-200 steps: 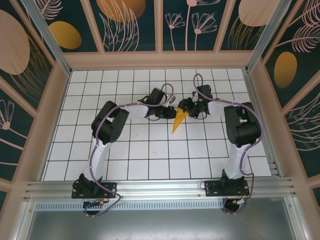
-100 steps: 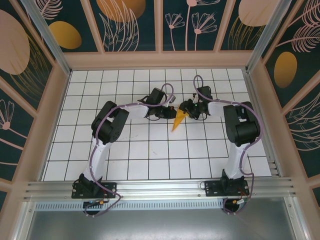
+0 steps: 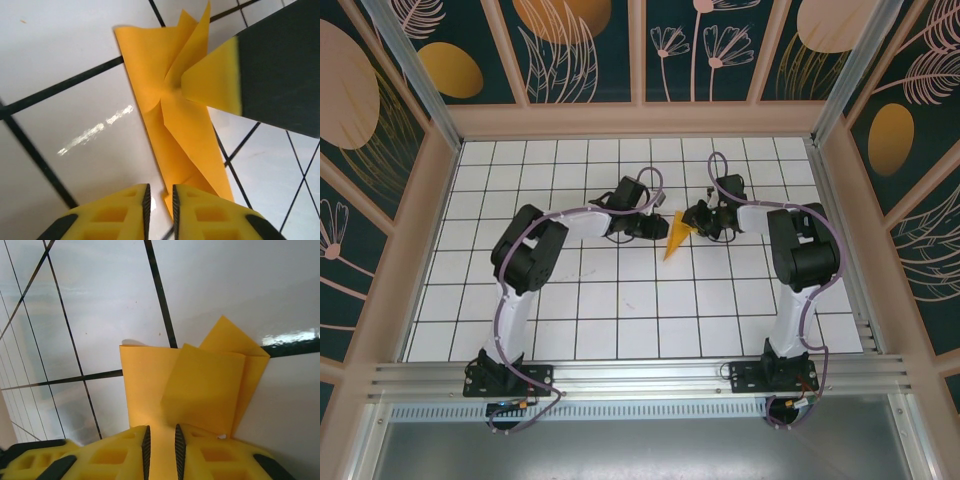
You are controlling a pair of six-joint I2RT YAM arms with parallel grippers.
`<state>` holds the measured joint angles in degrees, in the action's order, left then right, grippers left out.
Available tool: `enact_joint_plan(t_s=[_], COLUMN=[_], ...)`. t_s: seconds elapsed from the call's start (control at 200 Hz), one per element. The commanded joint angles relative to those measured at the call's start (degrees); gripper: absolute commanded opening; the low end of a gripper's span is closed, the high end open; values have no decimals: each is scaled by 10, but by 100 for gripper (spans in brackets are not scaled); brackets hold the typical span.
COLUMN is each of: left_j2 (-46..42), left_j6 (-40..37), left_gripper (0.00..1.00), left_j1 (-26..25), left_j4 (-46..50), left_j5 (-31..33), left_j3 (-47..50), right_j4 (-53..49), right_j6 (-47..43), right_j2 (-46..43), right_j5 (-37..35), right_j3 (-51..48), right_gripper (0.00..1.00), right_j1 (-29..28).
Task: Fold a paper plane with a square sheet of paper (fold left side to right side)
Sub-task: Fold the wing for the fifth time at the center of the table.
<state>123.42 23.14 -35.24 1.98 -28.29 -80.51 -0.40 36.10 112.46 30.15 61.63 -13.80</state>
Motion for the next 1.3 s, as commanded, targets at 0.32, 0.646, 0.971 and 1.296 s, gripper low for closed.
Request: enact_joint_plan(t_s=[0.32, 0.646, 0.971, 1.296], left_j2=[-119, -48, -5, 0], left_j6=[46, 54, 45, 46], left_gripper=[20, 21, 21, 21], left_j1=[-19, -60, -60, -60], left_j4=[-91, -79, -61, -62], left_j5=[-88, -91, -78, -79], left_j3=[106, 45, 34, 54], right_j4=[-55, -57, -57, -58], right_j6=[-16, -18, -19, -20], right_j2=[35, 33, 33, 35], right_j5=[-38, -39, -38, -38], right_j3=[-25, -25, -26, -23], right_gripper=[21, 21, 21, 21], right_j1=[5, 5, 5, 5])
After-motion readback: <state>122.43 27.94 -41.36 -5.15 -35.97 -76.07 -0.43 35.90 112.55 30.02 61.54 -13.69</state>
